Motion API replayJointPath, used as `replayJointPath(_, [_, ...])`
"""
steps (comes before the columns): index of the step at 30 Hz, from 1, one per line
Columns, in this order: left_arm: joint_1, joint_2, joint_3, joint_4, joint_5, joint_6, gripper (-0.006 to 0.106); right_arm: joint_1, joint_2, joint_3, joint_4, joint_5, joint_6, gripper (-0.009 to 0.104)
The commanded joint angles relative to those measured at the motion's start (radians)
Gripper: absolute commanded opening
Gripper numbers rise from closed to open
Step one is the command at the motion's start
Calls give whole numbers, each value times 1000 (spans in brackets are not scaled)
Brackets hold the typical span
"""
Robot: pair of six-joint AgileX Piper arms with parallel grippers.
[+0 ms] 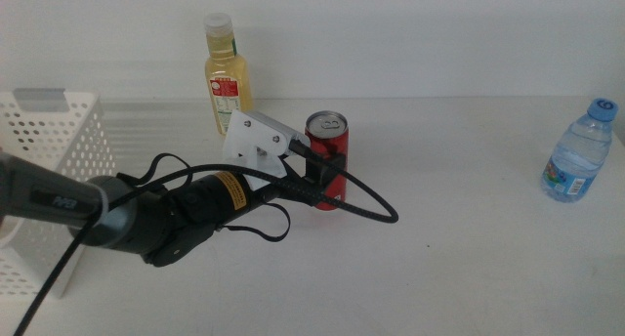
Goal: Use arms to grab the bottles and put them into the dustbin to the left of the table.
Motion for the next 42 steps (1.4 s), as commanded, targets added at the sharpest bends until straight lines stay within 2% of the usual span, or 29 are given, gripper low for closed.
replayJointPath(1, [-11,-27,-42,-24,-80,-16,90,-6,-27,-7,-7,-77,-3,67])
replayJointPath(33, [-13,166,-229,-14,-133,-14,89,-6,-27,-7,-7,-77,-3,67])
replayJointPath(38, [-13,166,-227,-15,-119,-14,79,-6,-27,-7,-7,-77,-3,67])
replayJointPath(42, [-13,166,-227,-14,-134,-12,60,-6,-27,-7,-7,-77,-3,67])
